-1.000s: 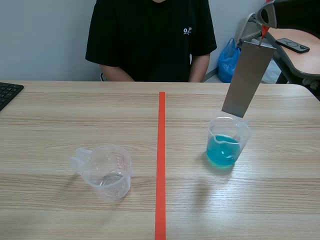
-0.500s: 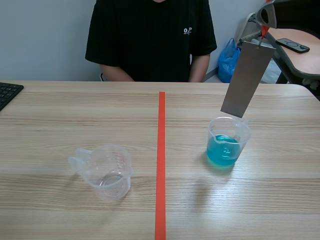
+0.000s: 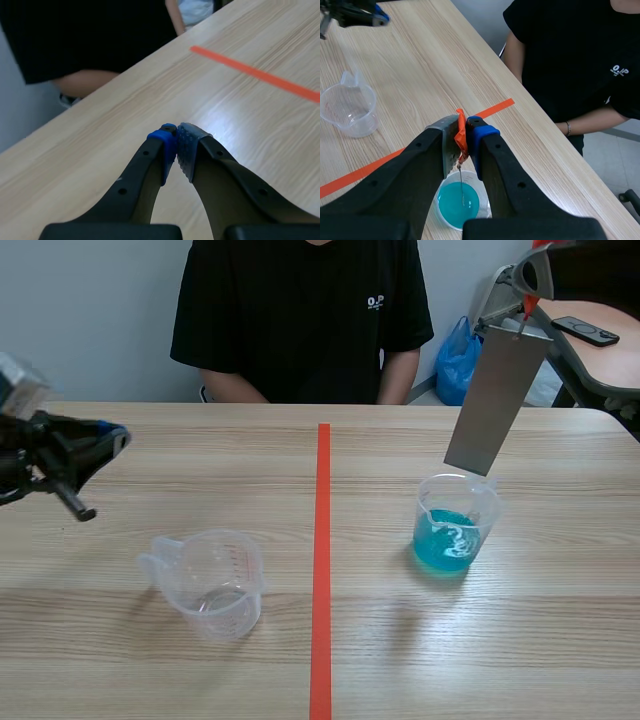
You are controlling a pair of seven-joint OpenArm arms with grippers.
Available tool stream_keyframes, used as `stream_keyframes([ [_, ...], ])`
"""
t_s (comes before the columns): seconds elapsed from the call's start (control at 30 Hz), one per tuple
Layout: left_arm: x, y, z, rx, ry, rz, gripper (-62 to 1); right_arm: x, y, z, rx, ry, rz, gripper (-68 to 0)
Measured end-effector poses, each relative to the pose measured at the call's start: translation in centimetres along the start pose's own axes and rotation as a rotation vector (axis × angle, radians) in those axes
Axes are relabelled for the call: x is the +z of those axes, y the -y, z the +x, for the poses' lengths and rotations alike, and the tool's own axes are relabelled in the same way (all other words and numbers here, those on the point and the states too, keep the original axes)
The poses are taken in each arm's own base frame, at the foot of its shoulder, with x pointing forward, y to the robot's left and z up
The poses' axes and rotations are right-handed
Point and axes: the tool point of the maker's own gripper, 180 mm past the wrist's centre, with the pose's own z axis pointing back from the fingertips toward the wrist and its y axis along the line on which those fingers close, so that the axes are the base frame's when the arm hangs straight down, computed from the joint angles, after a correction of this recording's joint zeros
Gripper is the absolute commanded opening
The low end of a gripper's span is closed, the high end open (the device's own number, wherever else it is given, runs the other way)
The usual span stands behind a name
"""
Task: Do the redox reaction experiment.
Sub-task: 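Raise the plate and point at it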
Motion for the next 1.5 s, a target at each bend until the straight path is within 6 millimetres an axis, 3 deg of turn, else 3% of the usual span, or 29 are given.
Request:
stream_keyframes([
  [0.3,-9.4,5.8,4.2,-0.010,0.028,-0.176,-58.0,0.0,0.0,-0.1,0.000,-0.007,0.000,-66.0],
  [0.6,-14.5,11.3,5.3,0.072,0.037,-0.305,-58.0,0.0,0.0,-0.1,0.000,-0.008,0.000,-66.0],
  [1.0,-17.3,19.3,7.9,0.079,0.079,-0.484,-58.0,0.0,0.0,-0.1,0.000,-0.008,0.000,-66.0],
  [1.5,-17.6,19.7,9.4,0.087,0.131,-0.492,-57.9,0.0,0.0,-0.1,0.000,-0.008,0.000,-66.0],
])
